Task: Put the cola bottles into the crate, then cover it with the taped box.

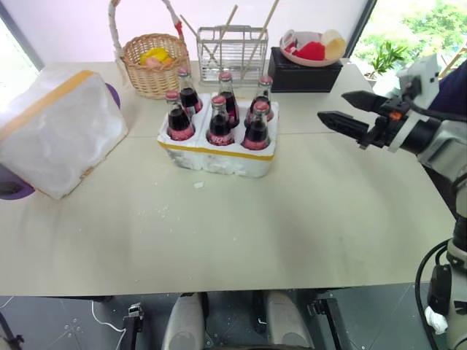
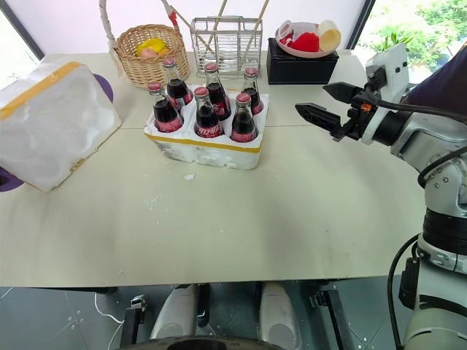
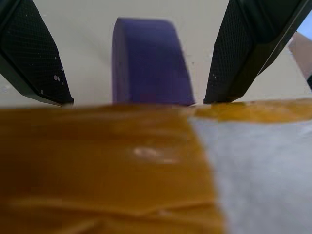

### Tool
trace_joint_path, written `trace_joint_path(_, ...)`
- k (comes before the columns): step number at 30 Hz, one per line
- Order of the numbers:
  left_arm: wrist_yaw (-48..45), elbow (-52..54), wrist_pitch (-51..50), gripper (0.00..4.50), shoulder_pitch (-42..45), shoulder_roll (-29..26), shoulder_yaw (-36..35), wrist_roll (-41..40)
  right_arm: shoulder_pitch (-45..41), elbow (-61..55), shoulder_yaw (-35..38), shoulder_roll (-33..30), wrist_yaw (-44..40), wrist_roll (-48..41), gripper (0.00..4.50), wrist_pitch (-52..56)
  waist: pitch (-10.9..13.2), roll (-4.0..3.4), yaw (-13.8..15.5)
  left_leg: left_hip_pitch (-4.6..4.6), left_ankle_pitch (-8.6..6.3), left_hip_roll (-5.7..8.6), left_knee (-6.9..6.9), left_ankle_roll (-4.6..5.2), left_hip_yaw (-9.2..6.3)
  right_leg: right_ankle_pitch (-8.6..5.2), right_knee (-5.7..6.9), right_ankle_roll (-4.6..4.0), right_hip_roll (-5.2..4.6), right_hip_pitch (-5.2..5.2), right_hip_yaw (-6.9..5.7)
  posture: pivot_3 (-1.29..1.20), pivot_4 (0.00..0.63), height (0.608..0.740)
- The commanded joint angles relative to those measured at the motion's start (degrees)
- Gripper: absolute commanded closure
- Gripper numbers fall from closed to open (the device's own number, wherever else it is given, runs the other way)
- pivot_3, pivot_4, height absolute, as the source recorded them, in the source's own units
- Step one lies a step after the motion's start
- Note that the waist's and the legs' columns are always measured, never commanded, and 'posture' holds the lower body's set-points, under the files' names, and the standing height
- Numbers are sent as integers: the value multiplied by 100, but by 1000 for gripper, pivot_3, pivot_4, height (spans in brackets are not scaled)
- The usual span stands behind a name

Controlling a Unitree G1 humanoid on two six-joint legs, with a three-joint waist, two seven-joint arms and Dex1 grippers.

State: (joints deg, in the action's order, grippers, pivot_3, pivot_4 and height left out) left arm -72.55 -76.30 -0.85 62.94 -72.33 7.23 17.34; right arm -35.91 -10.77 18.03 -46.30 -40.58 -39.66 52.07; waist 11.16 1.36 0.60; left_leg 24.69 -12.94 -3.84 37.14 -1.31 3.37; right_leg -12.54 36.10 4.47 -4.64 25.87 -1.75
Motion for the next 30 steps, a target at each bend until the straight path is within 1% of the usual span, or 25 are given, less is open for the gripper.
trace_joint_path(1,184,-58,-175,0,276,59,17,134,142,-471,333,-163,101,-181,64,58,0,0,4,0,0,0,0,0,0,0,0,0,0,0,0,0,150,740)
trace_joint_path(4,240,-94,-230,0,305,134,60,242,322,-718,494,-274,53,-357,64,163,0,0,4,0,0,0,1,0,0,0,1,1,0,0,0,0,150,740)
trace_joint_path(8,96,-121,-387,0,366,178,59,280,522,-954,679,-502,-160,-729,64,332,-1,2,4,0,0,0,1,1,-1,0,2,1,0,-1,0,0,150,740)
trace_joint_path(9,6,-128,-444,541,383,180,61,280,580,-1017,741,-546,-235,-877,0,398,-1,2,4,0,0,0,2,1,-1,0,3,1,0,-1,0,0,150,740)
trace_joint_path(10,-109,-133,-490,895,396,177,80,291,661,-1106,792,-599,-327,-1016,0,439,-2,3,3,0,0,0,2,1,-2,0,3,0,0,-1,0,0,150,740)
trace_joint_path(12,-281,-132,-556,1841,411,156,106,314,766,-1248,798,-636,-369,-1091,0,399,-2,3,0,-1,0,0,2,1,-3,0,3,0,0,-2,0,0,150,740)
trace_joint_path(13,-382,-128,-583,2473,411,140,115,321,789,-1274,760,-629,-315,-1039,0,338,-2,3,2,-1,0,0,3,1,-3,0,3,0,0,-2,0,0,150,740)
trace_joint_path(16,-596,-116,-620,4001,408,103,133,363,766,-1222,640,-574,-171,-911,0,224,-2,4,2,-1,0,1,8,1,-3,0,4,-1,-1,-3,0,0,150,740)
trace_joint_path(17,-587,-112,-629,4189,410,94,123,370,742,-1197,603,-564,-151,-900,0,205,-2,3,2,-1,0,1,10,1,-3,0,4,-1,-1,-5,0,0,150,740)
trace_joint_path(21,-311,-57,-371,4194,428,59,9,303,693,-1166,508,-563,-113,-917,0,151,-2,4,1,-1,0,1,11,1,-3,0,5,-1,-1,-5,0,0,150,740)
trace_joint_path(23,-18,9,-30,4194,465,79,-172,131,787,-1142,548,-607,-149,-1059,0,290,-2,4,2,-1,0,1,10,1,-3,0,5,-1,-1,-6,0,0,150,740)
trace_joint_path(25,658,105,444,4194,495,159,-251,103,1027,-1301,618,-697,-332,-1148,0,305,-4,8,16,-1,1,0,10,1,-5,0,6,0,-1,-5,0,0,150,740)
trace_joint_path(26,1165,208,860,4194,487,188,-188,205,1144,-1414,632,-717,-363,-1102,0,223,-5,12,23,0,1,0,10,1,-6,0,7,1,-1,-6,-1,0,150,740)
trace_joint_path(28,2057,498,1606,4194,610,357,-252,189,1282,-1542,630,-666,-131,-906,0,69,-6,16,28,2,1,1,12,1,-12,1,7,2,0,-8,-2,0,150,740)
trace_joint_path(30,2820,733,2082,4194,808,557,-403,67,1301,-1550,675,-579,98,-932,0,75,-6,20,59,2,1,2,20,1,-13,6,8,10,-2,-14,-2,0,150,740)
